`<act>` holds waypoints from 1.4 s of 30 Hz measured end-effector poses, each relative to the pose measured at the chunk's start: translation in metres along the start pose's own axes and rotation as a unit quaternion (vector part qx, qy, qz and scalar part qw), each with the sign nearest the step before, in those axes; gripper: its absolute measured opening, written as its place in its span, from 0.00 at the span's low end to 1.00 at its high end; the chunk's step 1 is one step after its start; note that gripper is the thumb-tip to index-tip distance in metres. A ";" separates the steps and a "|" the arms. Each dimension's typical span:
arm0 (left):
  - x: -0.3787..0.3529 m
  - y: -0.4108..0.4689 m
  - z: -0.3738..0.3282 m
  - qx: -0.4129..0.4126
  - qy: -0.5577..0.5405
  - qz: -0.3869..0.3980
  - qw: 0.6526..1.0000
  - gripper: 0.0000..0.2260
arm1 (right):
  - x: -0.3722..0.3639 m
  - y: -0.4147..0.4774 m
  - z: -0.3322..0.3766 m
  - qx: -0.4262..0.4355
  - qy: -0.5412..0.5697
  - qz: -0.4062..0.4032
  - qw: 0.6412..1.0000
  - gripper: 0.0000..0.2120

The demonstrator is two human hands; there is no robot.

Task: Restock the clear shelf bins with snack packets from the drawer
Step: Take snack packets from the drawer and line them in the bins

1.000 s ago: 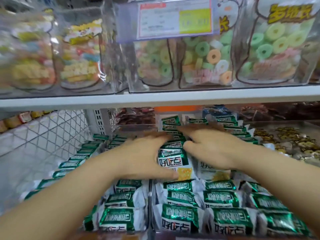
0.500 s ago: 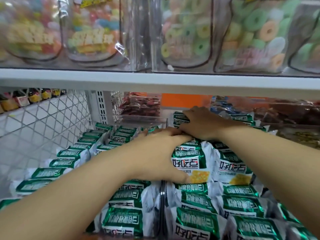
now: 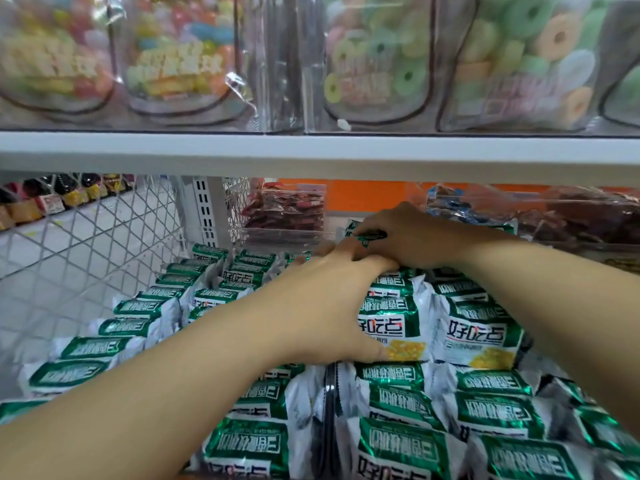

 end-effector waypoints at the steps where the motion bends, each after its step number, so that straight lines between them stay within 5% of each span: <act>1: -0.001 0.001 0.001 0.003 -0.001 0.002 1.000 0.39 | 0.000 0.001 0.000 0.005 0.005 -0.005 1.000 0.17; 11: -0.011 -0.011 0.008 0.057 -0.020 0.079 0.995 0.43 | 0.013 -0.039 -0.006 -0.028 0.018 -0.067 0.997 0.21; 16: -0.012 -0.019 0.013 0.054 -0.053 0.067 0.995 0.40 | -0.011 -0.050 0.009 -0.051 -0.018 0.044 0.998 0.21; 22: -0.011 -0.013 0.016 0.059 -0.036 0.055 0.996 0.37 | -0.003 -0.052 0.014 -0.062 -0.009 0.057 0.996 0.19; 27: -0.014 -0.012 0.018 0.065 -0.046 0.066 0.995 0.38 | 0.006 -0.079 0.023 -0.015 0.034 -0.014 0.999 0.19; 31: -0.016 -0.015 0.017 0.062 -0.073 0.046 0.994 0.38 | -0.021 -0.109 0.037 0.026 -0.037 0.069 0.997 0.33; 34: -0.015 -0.013 0.018 0.076 -0.068 0.039 0.994 0.38 | -0.030 -0.110 0.030 0.003 -0.166 0.041 0.985 0.38; 42: -0.014 -0.011 0.020 0.074 -0.100 0.052 0.991 0.41 | -0.026 -0.116 0.031 0.011 -0.142 0.018 0.990 0.40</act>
Point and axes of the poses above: each hand's wrist, its own y-axis towards the middle knuckle, its own x-axis out of the back of the hand, z = x × y, the point moved 9 cm from there along y, towards the middle knuckle, and after that the axes turned 10 degrees about z, right-handed, at the moved point
